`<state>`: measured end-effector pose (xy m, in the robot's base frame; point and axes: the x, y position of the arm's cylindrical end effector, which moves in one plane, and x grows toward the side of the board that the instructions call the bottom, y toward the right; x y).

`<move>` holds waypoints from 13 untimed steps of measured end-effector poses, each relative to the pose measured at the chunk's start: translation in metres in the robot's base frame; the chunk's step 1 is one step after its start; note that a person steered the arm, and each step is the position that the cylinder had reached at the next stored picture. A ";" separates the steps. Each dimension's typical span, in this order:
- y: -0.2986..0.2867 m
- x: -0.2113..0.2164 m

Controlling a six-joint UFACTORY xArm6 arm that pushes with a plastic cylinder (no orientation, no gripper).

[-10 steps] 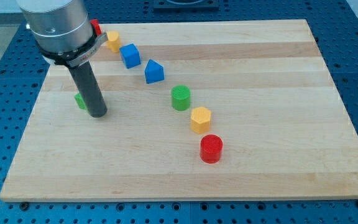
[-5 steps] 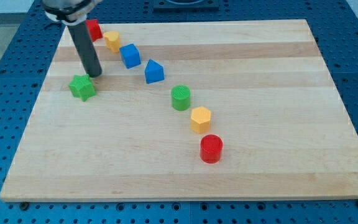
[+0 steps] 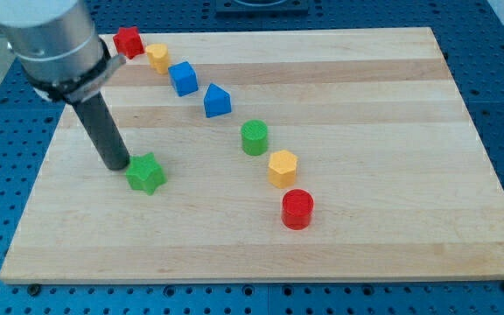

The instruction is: Move the green star towards the bottom center

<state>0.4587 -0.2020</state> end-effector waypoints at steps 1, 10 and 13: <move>-0.006 -0.009; 0.130 0.080; 0.205 0.082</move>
